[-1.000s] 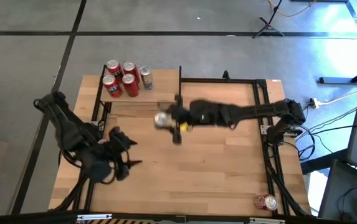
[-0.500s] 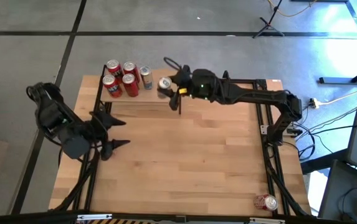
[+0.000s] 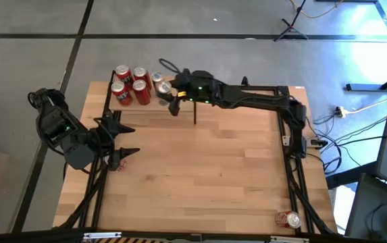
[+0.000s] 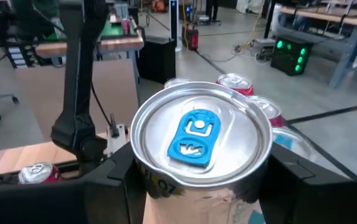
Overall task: Place canned beverage on shelf
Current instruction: Put the blue soda can on the shelf aligned with the other blue soda can
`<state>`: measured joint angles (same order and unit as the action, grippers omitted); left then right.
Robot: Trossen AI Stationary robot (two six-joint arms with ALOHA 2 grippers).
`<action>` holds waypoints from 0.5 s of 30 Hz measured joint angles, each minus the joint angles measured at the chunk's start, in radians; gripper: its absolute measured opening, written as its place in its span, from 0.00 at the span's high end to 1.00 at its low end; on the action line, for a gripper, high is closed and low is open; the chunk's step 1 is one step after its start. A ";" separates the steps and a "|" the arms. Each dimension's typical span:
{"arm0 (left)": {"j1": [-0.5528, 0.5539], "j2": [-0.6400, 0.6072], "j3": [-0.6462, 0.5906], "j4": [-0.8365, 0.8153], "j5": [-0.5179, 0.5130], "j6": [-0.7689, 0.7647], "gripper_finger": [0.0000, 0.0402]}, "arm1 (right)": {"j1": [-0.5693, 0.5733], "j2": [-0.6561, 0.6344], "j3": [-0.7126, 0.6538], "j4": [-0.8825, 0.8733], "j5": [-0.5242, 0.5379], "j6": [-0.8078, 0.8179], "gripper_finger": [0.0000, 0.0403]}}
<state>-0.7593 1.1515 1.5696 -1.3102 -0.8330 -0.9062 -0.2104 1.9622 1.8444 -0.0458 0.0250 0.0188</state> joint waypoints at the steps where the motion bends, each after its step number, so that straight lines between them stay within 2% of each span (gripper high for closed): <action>1: 0.000 0.000 0.000 -0.001 0.000 0.000 0.17 | 0.000 0.021 0.028 -0.031 0.001 0.001 0.49; 7: 0.000 0.000 0.000 -0.006 0.000 0.000 0.17 | 0.000 0.152 0.157 -0.067 0.009 0.002 0.49; 15: 0.000 0.000 0.000 -0.008 0.006 0.001 0.17 | -0.001 0.234 0.187 -0.071 0.050 0.011 0.49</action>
<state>-0.7593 1.1515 1.5696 -1.3180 -0.8268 -0.9054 -0.2115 2.1965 2.0312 -0.1168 0.0751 0.0297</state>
